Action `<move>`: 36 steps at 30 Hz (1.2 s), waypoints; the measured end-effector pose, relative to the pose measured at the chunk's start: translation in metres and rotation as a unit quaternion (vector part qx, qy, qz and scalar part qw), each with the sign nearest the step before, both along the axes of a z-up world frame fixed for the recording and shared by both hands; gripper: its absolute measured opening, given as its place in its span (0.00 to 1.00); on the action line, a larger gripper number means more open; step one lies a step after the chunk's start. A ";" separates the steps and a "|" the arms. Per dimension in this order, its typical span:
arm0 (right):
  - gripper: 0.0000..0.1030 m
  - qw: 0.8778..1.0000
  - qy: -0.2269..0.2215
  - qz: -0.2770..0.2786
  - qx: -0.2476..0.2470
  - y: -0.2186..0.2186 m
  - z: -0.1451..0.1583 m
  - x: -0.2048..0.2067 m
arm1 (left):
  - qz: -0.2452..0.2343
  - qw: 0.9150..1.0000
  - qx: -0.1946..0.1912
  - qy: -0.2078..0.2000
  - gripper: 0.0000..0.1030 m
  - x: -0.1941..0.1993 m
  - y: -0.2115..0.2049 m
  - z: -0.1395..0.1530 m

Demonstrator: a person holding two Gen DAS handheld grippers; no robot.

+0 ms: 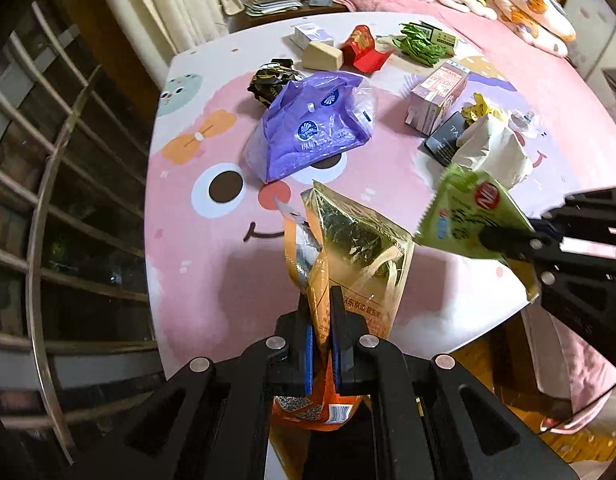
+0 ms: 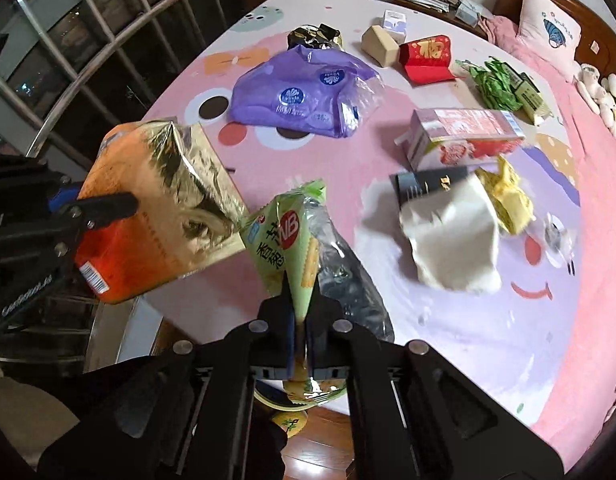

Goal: Collect trash
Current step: 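Lift the orange bag with the left gripper while the right gripper lifts the green wrapper, then open both grippers over the blue bin, dropping both wrappers inside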

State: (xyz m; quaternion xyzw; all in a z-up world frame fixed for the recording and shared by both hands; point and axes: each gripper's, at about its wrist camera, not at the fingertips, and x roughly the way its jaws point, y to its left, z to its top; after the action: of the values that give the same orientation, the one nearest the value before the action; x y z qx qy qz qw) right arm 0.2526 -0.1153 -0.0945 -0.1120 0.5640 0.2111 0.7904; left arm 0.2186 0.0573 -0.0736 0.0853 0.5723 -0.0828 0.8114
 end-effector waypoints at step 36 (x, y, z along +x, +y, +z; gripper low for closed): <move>0.02 0.974 0.144 -0.165 0.049 -0.124 -0.209 -0.255 | 0.015 0.994 0.011 0.111 0.06 -0.245 -0.115 -0.195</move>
State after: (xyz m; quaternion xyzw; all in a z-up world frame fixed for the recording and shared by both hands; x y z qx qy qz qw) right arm -0.0022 -0.2391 -0.3034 0.0531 0.6716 0.1192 0.7293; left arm -0.0261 -0.0579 -0.2685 0.0765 0.6608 -0.0734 0.7430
